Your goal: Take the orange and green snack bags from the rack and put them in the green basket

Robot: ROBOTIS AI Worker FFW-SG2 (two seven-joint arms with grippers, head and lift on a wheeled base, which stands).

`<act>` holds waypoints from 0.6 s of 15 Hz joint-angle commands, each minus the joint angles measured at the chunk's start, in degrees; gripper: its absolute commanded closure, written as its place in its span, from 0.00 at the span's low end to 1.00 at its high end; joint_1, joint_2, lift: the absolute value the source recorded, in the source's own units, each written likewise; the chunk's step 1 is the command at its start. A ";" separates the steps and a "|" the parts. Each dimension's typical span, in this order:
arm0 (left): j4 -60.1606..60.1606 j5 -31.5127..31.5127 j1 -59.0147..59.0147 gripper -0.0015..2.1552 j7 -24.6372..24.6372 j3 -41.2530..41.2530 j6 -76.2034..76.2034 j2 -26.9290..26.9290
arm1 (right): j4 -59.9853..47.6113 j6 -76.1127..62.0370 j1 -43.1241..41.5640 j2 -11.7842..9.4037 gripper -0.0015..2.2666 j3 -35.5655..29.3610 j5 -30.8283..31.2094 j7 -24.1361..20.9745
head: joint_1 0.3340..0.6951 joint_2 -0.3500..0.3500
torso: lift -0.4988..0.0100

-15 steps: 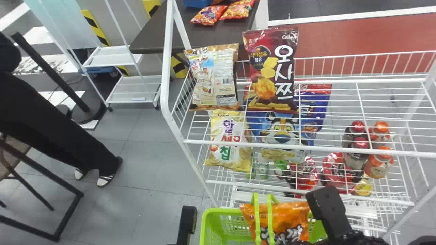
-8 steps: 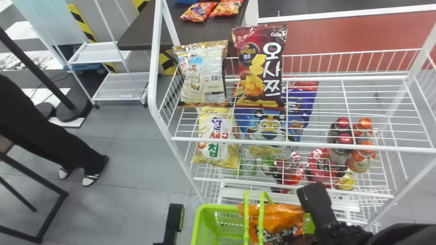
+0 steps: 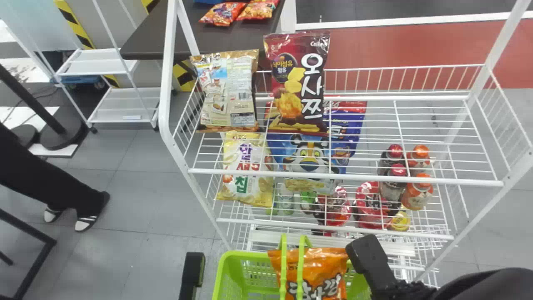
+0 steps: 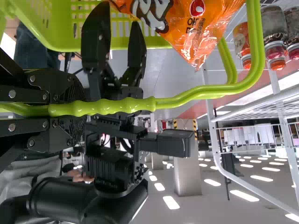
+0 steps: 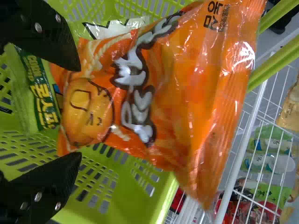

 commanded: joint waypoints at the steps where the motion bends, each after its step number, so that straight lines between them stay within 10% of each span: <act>1: 0.06 -0.08 -0.08 1.00 -0.06 0.00 -0.10 0.00 | -5.71 1.04 2.61 -0.33 0.03 -0.63 3.32 -0.30 | 1.00 0.71 | 0.98; 9: 0.59 -0.35 -0.44 0.99 0.20 0.00 -0.62 0.09 | -15.20 -9.68 7.18 -2.09 0.03 -8.71 7.18 -2.84 | 1.00 0.49 | 0.98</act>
